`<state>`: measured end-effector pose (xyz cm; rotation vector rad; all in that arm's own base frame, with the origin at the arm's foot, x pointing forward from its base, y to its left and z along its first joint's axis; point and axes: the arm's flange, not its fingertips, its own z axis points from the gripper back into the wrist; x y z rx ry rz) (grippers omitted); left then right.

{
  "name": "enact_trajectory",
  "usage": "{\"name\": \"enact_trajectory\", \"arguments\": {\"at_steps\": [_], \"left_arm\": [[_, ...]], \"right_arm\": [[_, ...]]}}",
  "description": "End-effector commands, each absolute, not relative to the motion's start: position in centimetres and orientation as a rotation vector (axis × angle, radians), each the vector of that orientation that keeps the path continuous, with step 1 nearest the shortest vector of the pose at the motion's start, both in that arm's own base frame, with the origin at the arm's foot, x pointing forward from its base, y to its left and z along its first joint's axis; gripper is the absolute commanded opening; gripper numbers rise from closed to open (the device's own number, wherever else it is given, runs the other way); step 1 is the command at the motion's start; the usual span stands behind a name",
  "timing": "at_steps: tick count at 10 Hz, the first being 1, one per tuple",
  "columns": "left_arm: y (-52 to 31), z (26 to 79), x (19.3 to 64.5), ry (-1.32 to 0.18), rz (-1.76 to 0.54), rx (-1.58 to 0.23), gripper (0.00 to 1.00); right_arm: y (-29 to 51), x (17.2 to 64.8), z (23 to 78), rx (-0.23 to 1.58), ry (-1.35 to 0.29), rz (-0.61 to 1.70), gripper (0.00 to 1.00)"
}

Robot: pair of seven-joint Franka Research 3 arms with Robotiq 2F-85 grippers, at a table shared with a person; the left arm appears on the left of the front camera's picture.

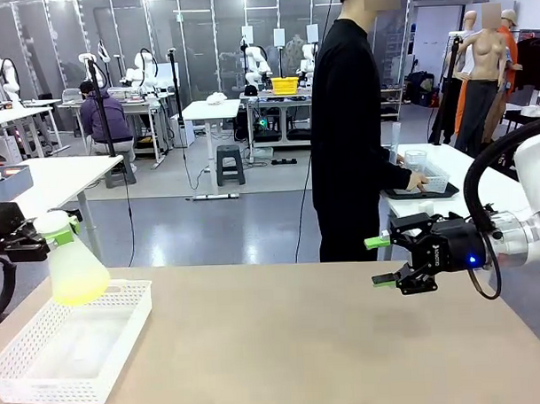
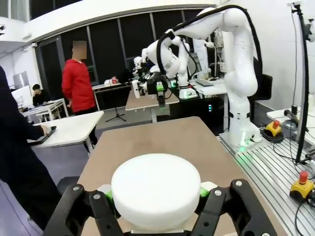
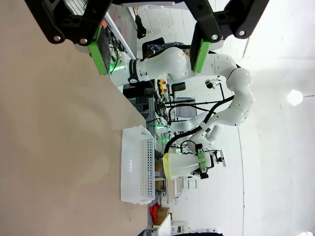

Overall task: Prepare the solutions needed for the experiment.
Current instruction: When the human places the Big flask in the center of the table, pick up the Big flask and place it in the left Organizing basket.

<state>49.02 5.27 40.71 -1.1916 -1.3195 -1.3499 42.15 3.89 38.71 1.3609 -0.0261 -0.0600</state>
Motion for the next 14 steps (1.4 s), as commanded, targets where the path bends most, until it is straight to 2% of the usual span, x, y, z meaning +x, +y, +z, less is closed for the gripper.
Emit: {"name": "enact_trajectory", "arguments": {"at_steps": [1,6,7,10,11,14], "left_arm": [[4.7,41.3,48.8,-1.312,-1.378,-1.195,0.0],[4.7,41.3,48.8,-1.312,-1.378,-1.195,0.0],[4.9,40.7,49.0,-1.31,-1.362,-1.199,0.23],[5.6,37.5,52.2,-1.213,-1.359,-1.235,0.23],[5.7,36.2,52.9,-1.188,-1.381,-1.301,0.23],[6.3,32.2,54.3,-1.106,-1.421,-1.276,0.23]], "right_arm": [[4.0,42.0,38.7,1.355,-0.034,-0.062,0.82],[4.0,42.0,38.7,1.355,-0.034,-0.062,0.82],[4.0,42.0,38.7,1.355,-0.034,-0.062,0.82],[4.0,42.0,38.7,1.355,-0.034,-0.062,0.82],[4.0,42.0,38.7,1.355,-0.034,-0.062,0.82],[4.0,42.0,38.7,1.355,-0.034,-0.062,0.82]]}}
